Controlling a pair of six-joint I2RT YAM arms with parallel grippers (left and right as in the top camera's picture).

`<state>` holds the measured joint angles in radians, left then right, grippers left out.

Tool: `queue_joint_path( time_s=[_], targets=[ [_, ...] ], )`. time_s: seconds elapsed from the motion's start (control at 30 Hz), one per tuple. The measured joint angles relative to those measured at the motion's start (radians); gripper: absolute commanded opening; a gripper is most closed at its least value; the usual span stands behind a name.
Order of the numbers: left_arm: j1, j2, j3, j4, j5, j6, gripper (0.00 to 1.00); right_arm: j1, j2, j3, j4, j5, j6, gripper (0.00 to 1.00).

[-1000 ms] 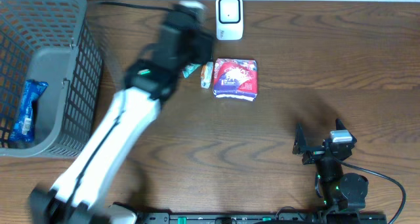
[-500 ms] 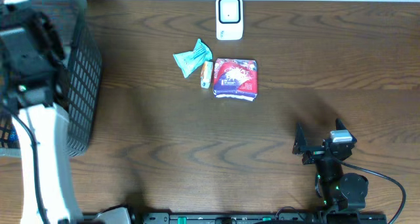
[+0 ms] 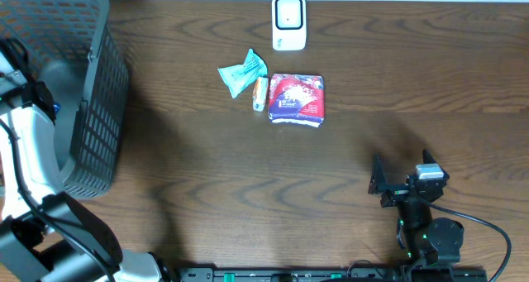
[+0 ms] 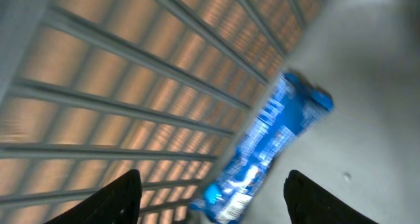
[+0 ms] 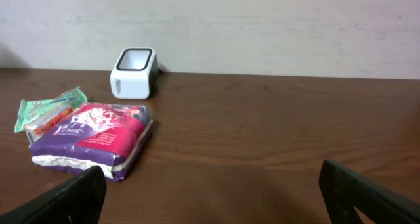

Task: Scan the item barcode
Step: 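Reach into the basket and grasp the blue snack bag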

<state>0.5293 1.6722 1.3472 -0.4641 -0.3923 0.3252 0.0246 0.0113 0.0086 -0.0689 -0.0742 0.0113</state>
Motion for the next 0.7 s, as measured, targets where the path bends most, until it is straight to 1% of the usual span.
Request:
queue_joint_path(
  time_s=[0.2, 0.37, 0.5, 0.7],
  targets=[
    [0.009, 0.111, -0.017, 0.0, 0.071, 0.022, 0.7, 0.0, 0.0, 0.0, 0.0, 0.0, 0.0, 0.99],
    [0.037, 0.154, -0.017, 0.005, 0.081, 0.031, 0.67, 0.0, 0.0, 0.0, 0.0, 0.0, 0.0, 0.99],
    [0.079, 0.19, -0.018, 0.007, 0.089, 0.039, 0.67, 0.0, 0.0, 0.0, 0.0, 0.0, 0.0, 0.99],
    [0.119, 0.248, -0.017, 0.02, 0.181, 0.043, 0.67, 0.0, 0.0, 0.0, 0.0, 0.0, 0.0, 0.99]
  ],
)
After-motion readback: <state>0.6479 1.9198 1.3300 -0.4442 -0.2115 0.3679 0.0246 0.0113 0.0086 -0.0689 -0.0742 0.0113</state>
